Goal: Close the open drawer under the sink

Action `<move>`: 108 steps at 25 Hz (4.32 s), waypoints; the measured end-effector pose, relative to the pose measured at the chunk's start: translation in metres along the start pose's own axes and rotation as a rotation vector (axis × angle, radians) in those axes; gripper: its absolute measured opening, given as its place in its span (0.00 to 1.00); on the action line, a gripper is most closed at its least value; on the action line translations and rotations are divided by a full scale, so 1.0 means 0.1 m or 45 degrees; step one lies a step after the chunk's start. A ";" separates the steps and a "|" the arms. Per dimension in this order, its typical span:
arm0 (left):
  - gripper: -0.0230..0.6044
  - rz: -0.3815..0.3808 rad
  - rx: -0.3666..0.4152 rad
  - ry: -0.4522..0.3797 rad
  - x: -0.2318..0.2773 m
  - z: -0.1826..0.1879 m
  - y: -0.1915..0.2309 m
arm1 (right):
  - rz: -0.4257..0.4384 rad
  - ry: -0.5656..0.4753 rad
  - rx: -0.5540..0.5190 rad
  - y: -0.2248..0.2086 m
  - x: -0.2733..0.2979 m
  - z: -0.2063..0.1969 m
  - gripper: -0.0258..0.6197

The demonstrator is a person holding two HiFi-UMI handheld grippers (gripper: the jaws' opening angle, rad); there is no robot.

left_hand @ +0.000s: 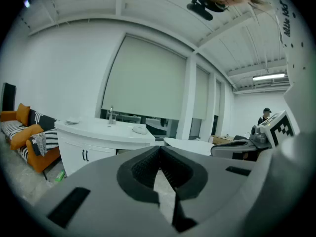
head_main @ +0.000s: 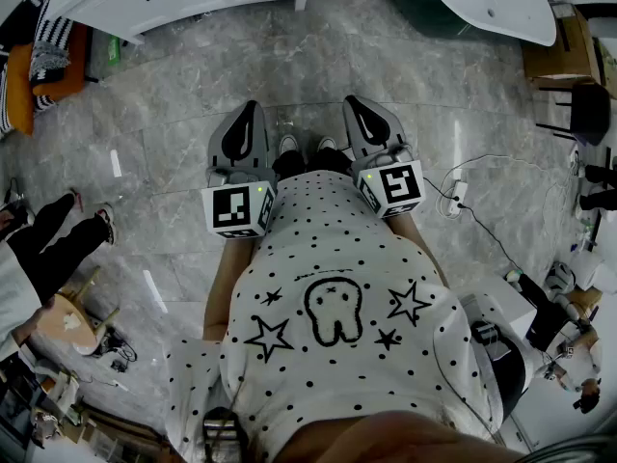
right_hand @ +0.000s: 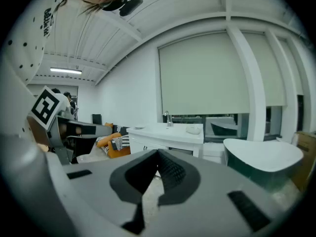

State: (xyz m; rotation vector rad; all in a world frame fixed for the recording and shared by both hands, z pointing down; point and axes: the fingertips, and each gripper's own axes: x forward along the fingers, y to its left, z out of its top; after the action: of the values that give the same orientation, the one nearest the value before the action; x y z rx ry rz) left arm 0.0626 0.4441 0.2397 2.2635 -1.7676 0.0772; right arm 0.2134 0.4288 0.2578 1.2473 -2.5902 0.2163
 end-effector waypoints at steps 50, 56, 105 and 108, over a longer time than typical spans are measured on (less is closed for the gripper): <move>0.05 -0.057 -0.078 -0.050 0.51 0.23 -0.19 | 0.044 -0.015 0.073 -0.45 0.24 0.12 0.06; 0.05 -0.027 -0.063 -0.064 0.69 0.33 -0.18 | 0.104 -0.009 0.058 -0.60 0.44 0.17 0.06; 0.05 -0.061 -0.086 -0.001 1.72 0.58 0.77 | 0.065 -0.043 0.066 -0.80 1.83 0.60 0.06; 0.05 -0.074 -0.054 0.011 1.73 0.59 0.74 | 0.059 -0.050 0.077 -0.81 1.83 0.60 0.06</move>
State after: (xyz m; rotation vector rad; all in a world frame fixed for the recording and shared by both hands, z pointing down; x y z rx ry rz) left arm 0.0288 0.2498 0.2314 2.2794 -1.6815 0.0382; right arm 0.1575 0.2275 0.2557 1.2245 -2.6668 0.2842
